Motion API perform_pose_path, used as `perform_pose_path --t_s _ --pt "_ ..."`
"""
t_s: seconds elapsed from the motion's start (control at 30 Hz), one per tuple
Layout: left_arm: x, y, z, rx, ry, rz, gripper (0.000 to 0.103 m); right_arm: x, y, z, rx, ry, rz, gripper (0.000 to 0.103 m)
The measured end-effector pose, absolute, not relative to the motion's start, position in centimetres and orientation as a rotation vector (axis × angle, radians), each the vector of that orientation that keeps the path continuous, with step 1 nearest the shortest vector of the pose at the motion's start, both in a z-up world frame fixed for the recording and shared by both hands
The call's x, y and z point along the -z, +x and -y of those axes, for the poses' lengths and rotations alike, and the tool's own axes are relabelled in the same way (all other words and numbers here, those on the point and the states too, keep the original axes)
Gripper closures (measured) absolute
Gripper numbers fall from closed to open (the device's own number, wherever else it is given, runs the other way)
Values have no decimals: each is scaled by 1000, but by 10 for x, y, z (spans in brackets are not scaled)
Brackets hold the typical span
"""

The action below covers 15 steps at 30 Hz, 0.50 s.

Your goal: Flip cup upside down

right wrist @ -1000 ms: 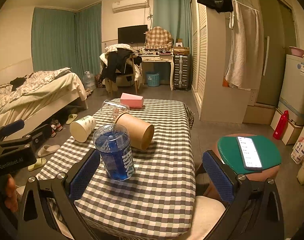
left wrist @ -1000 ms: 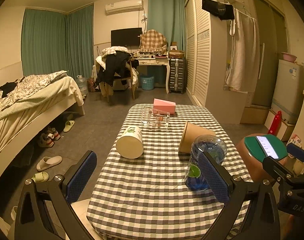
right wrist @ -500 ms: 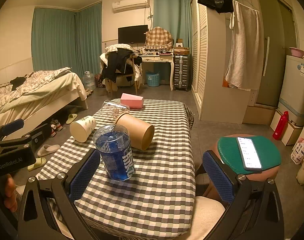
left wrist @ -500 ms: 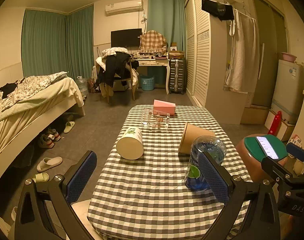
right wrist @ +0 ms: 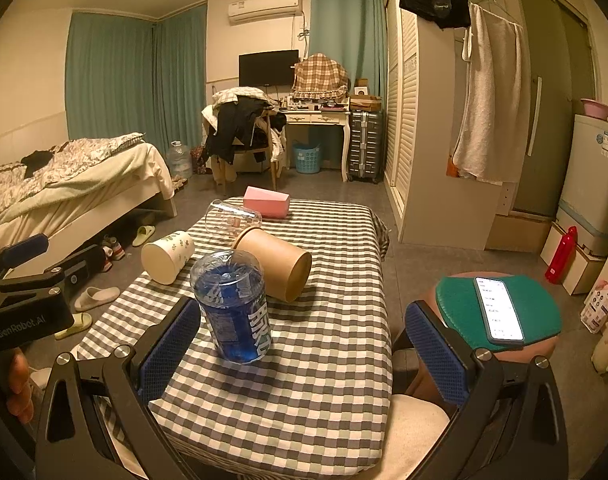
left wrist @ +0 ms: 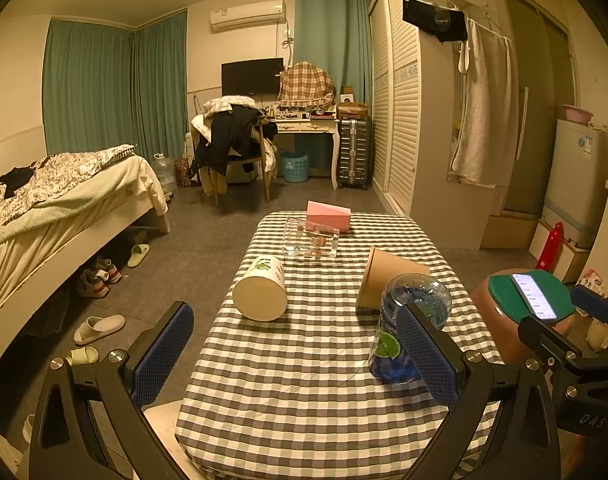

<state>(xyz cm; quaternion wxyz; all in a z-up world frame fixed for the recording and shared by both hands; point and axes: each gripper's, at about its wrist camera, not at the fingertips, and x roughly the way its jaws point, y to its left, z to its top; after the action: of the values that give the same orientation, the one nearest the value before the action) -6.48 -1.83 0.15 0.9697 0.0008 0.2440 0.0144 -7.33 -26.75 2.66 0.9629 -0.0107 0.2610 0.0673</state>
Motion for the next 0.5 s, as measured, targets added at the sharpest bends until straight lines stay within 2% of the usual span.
perform_pose_path --t_s 0.5 --pt "-2 -65 17 -32 0 -491 0 -24 -72 268 -139 -25 -540 0"
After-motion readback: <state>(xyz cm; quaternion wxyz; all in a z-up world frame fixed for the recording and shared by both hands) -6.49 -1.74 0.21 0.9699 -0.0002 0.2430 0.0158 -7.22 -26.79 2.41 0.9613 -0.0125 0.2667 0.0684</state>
